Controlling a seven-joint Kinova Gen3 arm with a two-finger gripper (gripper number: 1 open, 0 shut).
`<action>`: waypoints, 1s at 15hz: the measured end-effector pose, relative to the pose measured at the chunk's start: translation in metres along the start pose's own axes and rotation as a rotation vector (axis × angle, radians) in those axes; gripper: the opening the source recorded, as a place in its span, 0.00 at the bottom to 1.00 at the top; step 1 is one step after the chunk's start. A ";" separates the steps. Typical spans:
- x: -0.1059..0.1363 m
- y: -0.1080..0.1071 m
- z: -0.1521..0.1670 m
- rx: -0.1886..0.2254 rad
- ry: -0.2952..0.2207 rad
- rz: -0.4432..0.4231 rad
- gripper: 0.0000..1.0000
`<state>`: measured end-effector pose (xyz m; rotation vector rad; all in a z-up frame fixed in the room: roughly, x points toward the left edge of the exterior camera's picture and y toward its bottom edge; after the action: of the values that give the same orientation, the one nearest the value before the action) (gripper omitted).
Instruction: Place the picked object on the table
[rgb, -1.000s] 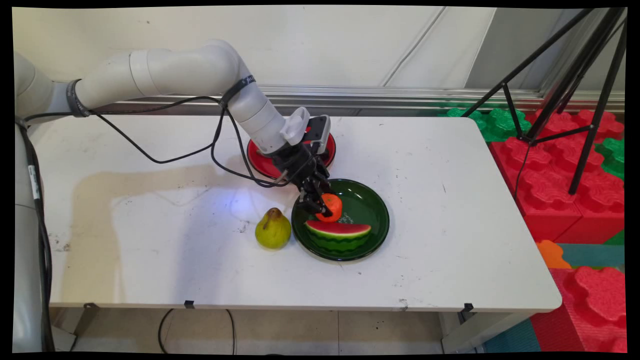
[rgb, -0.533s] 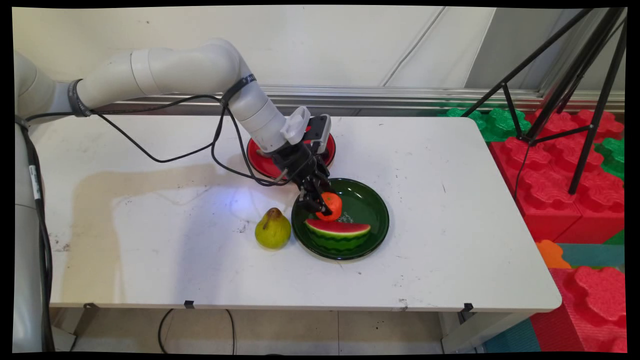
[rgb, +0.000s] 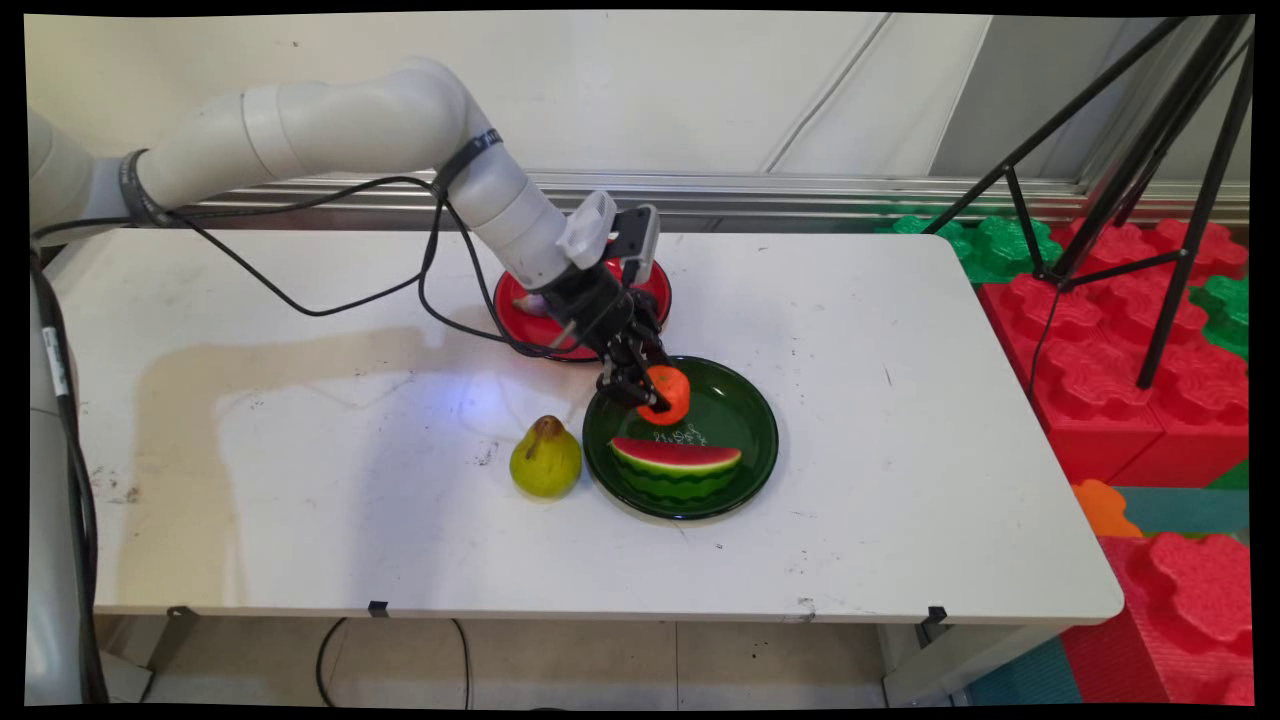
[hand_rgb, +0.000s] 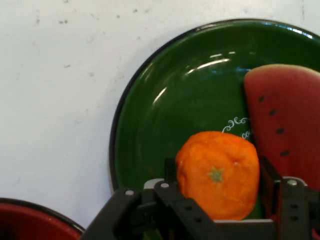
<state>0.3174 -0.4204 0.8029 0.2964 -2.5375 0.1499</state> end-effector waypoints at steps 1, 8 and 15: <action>0.001 0.001 -0.005 0.008 0.008 -0.004 0.00; 0.003 0.010 -0.050 0.060 0.081 -0.035 0.00; -0.011 0.025 -0.100 0.092 0.126 -0.066 0.00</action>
<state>0.3738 -0.3769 0.8786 0.3944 -2.3971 0.2522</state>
